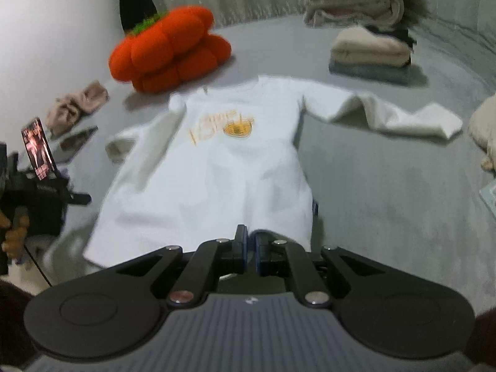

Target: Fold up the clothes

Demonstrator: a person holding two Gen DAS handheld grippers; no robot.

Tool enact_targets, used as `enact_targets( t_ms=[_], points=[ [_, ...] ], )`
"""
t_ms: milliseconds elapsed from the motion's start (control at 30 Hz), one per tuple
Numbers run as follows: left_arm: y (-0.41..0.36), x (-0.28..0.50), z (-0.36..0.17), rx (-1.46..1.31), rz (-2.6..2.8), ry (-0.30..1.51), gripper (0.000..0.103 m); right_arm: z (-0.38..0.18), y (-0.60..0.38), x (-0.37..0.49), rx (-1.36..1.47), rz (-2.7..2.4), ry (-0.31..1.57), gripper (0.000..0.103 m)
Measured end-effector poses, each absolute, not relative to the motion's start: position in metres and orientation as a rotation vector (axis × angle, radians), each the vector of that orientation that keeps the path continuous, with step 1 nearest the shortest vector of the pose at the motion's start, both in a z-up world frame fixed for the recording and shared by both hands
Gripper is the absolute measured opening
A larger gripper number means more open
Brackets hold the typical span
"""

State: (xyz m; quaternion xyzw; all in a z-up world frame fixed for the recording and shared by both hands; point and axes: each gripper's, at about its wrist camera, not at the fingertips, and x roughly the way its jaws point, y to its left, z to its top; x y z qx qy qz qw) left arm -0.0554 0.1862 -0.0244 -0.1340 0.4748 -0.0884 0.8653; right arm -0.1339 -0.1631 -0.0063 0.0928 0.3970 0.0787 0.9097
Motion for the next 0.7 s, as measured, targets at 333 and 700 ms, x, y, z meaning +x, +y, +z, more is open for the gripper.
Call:
enact_targets(
  t_ms=[333,700],
  points=[
    [0.172,-0.05,-0.029,-0.252,-0.208,1.001,0.044,-0.049,-0.18,-0.141,0.256,0.139,1.007,0.011],
    [0.164,-0.046,-0.034,-0.251,-0.224,1.014,0.064,-0.025,-0.195,-0.146,0.263,0.11,0.925,0.05]
  ],
)
